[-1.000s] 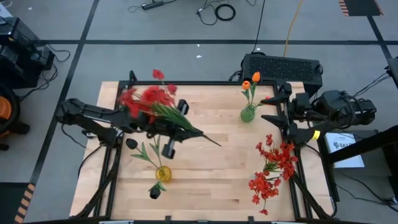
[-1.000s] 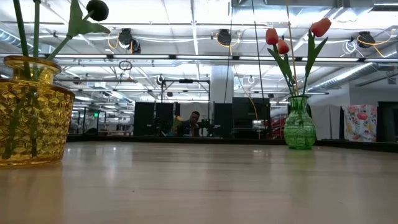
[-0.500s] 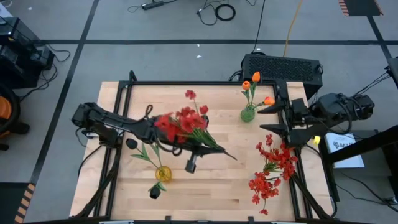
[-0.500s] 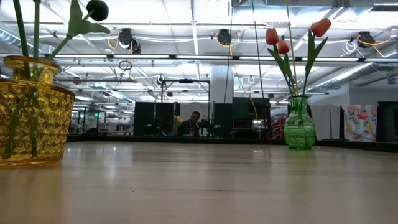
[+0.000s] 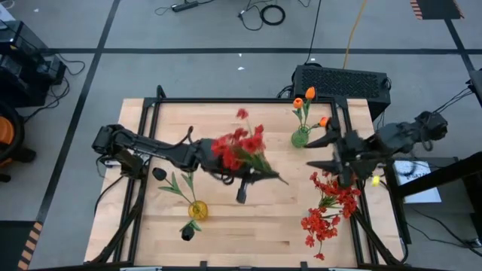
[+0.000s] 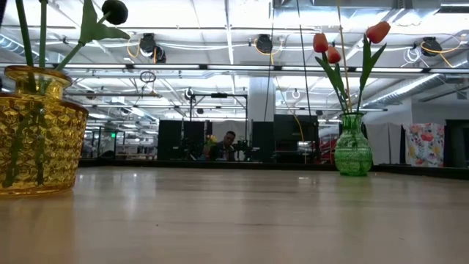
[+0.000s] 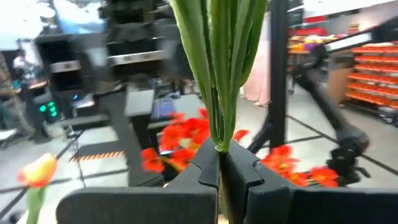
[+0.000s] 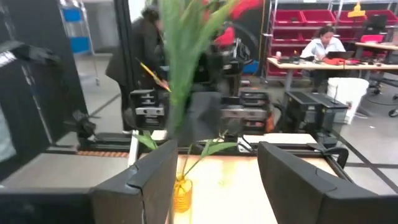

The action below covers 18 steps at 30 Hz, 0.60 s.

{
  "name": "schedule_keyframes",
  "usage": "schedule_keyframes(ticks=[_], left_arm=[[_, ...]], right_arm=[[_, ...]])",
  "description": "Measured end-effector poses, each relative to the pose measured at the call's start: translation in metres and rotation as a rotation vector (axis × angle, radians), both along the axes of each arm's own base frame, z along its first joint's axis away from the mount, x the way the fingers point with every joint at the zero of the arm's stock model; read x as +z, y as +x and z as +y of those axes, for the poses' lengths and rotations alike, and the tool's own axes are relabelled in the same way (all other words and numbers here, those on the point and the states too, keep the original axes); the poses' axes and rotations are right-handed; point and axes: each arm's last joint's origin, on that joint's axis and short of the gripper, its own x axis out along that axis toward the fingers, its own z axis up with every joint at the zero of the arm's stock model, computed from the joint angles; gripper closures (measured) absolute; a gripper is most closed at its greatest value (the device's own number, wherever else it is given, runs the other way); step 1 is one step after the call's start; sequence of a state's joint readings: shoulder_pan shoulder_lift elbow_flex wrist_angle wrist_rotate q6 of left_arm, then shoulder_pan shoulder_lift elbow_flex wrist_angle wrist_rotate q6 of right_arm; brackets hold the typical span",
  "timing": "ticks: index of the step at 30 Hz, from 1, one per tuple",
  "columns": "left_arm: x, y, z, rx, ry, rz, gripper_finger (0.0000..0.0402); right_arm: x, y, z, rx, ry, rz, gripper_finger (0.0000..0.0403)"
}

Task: Sort flowers into vase by color

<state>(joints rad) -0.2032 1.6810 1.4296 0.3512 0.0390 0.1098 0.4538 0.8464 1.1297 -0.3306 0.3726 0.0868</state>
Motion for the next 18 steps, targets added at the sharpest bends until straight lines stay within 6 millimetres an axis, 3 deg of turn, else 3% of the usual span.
schedule_keyframes(ticks=[5,12,18], left_arm=[[-0.004,0.003,0.015,0.024,-0.04,0.055,0.0399],[-0.007,0.003,0.014,-0.004,-0.028,0.075,0.0399],[-0.008,0.003,0.014,0.005,-0.026,0.091,0.0399]], right_arm=[[-0.005,0.028,0.013,0.0,-0.042,0.028,0.0188],[0.008,0.053,0.024,-0.049,-0.06,0.029,0.0188],[0.013,0.07,0.03,-0.064,0.034,0.092,0.0188]])
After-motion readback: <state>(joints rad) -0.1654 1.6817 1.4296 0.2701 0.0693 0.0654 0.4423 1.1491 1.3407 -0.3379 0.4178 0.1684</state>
